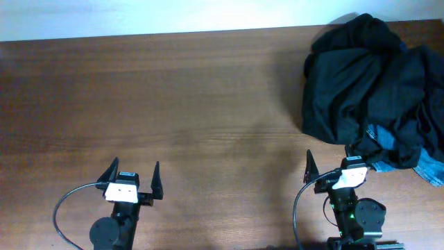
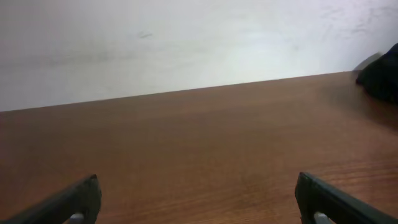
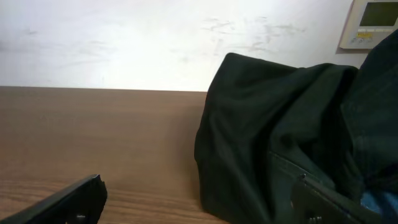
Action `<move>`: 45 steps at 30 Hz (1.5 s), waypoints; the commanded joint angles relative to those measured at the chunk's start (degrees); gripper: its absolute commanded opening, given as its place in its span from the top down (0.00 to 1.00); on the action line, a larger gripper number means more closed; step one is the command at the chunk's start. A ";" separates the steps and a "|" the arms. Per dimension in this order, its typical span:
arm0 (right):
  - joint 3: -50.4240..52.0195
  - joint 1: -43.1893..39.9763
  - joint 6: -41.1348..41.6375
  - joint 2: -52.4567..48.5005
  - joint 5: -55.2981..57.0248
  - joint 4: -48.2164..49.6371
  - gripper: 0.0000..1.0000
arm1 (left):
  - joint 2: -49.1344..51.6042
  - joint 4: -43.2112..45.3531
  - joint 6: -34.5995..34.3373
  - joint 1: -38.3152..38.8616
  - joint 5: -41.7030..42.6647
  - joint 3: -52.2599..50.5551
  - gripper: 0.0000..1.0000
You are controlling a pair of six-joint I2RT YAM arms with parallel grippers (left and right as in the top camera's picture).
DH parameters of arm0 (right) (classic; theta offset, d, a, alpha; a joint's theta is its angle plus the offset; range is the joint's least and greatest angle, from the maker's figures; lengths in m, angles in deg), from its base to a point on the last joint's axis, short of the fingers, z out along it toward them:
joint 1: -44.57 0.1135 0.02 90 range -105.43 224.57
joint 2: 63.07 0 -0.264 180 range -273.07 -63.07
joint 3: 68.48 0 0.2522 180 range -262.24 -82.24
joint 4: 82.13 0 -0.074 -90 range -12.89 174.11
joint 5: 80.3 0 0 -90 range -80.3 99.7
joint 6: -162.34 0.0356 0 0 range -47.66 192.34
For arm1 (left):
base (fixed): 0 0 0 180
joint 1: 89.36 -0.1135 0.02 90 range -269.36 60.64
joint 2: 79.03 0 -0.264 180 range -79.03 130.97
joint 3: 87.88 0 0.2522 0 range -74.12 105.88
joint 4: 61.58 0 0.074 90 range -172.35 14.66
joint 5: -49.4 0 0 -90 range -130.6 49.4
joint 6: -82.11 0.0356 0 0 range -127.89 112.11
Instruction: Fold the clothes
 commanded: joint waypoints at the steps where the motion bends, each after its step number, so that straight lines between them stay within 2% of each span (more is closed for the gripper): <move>1: 0.26 -0.42 -0.37 0.48 0.50 -0.37 0.01 | -0.55 -0.31 -0.57 -0.31 -0.37 -0.11 0.01; 45: 0.26 -0.42 -0.37 0.48 0.48 -0.37 0.01 | -0.55 -0.31 -0.57 -0.31 -0.37 -0.13 0.01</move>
